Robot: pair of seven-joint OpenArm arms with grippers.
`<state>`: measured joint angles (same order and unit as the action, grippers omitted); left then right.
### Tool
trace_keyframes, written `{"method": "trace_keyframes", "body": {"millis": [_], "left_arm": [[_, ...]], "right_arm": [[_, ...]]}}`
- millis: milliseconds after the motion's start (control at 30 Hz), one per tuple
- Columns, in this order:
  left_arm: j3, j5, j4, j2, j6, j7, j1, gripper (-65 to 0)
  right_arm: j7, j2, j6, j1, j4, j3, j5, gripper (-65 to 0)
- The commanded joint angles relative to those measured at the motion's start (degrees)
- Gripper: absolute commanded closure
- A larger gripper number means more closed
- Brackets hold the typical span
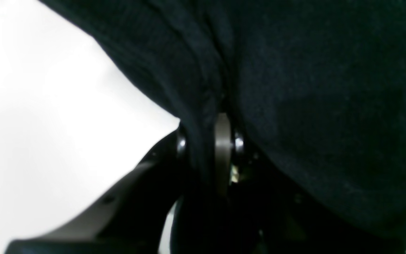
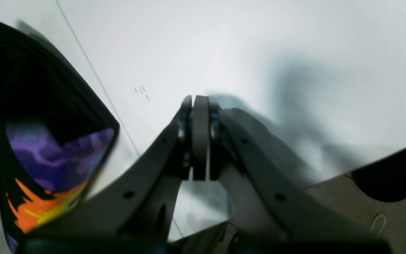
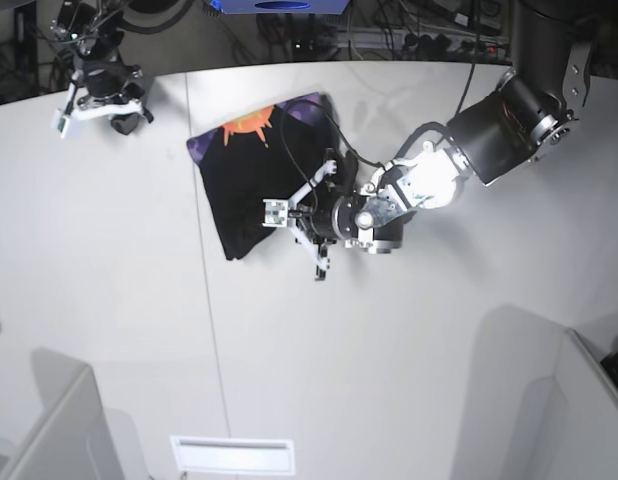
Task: Fold the T-shirt properly
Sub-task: 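Drag the bundle with the left gripper to square it, then release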
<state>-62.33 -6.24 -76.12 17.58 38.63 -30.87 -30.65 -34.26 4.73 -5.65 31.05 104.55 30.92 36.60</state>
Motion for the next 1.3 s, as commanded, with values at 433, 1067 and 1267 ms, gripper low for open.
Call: {"method": "trace_keyframes", "body": {"millis": [433, 1067, 1267], "left_arm": [[-5.2, 0.3, 4.0, -3.1, 1.4, 5.9, -6.3, 0.0], [-13.4, 0.2, 13.9, -7.3, 1.4, 14.5, -13.3, 0.0], [-12.9, 0.2, 13.7, -7.4, 1.4, 14.5, -14.2, 0.0]], "right_arm": [[0.9, -0.4, -0.5, -0.3, 0.8, -0.4, 0.5, 0.0], [1.0, -0.4, -0.1, 1.4, 0.7, -11.6, 0.4, 0.0], [0.9, -0.4, 0.0, 1.4, 0.7, -14.2, 0.4, 0.0]]}}
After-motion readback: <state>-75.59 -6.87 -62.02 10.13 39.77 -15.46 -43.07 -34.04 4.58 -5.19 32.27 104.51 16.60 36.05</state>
